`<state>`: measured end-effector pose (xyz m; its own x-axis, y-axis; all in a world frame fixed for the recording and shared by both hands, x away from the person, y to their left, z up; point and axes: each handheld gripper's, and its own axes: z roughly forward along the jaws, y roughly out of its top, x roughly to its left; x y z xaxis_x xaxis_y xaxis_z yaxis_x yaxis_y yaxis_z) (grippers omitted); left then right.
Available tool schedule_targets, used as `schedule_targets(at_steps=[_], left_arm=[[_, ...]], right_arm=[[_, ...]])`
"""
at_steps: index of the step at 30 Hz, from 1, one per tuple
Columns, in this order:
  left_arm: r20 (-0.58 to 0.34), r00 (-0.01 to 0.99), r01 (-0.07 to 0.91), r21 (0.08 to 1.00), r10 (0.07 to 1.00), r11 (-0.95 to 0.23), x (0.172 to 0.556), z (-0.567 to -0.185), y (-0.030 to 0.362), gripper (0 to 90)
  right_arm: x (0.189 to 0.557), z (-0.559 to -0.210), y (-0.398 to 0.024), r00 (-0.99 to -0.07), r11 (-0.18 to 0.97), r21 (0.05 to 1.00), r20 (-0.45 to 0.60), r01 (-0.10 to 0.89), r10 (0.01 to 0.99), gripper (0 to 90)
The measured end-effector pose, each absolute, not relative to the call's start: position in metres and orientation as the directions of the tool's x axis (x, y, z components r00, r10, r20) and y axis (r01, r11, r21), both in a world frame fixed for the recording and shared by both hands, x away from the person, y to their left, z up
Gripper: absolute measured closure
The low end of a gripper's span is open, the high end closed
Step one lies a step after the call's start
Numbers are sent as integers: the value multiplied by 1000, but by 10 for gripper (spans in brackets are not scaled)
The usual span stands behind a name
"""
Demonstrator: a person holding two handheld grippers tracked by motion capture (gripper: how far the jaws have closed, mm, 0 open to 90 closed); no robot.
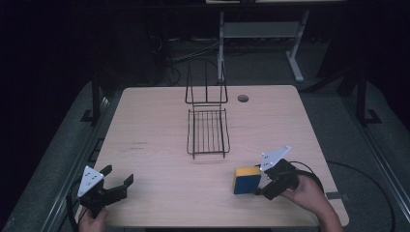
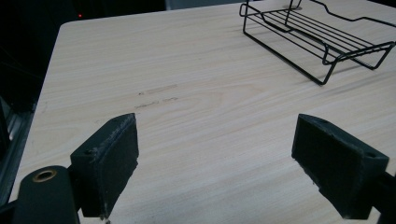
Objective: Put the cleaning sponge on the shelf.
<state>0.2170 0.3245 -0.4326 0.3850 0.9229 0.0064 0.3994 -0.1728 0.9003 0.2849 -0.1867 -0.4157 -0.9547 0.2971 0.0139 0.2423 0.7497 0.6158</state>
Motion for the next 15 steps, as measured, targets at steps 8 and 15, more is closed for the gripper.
schedule_targets(at_steps=[8,15], left_arm=[[7,387,399,900,922,-174,217,-433,324,141],[7,388,399,900,922,-175,217,-433,325,141]], right_arm=[[290,-417,-179,-955,748,616,18,245,298,256],[292,-419,-173,-963,766,601,24,227,267,393]])
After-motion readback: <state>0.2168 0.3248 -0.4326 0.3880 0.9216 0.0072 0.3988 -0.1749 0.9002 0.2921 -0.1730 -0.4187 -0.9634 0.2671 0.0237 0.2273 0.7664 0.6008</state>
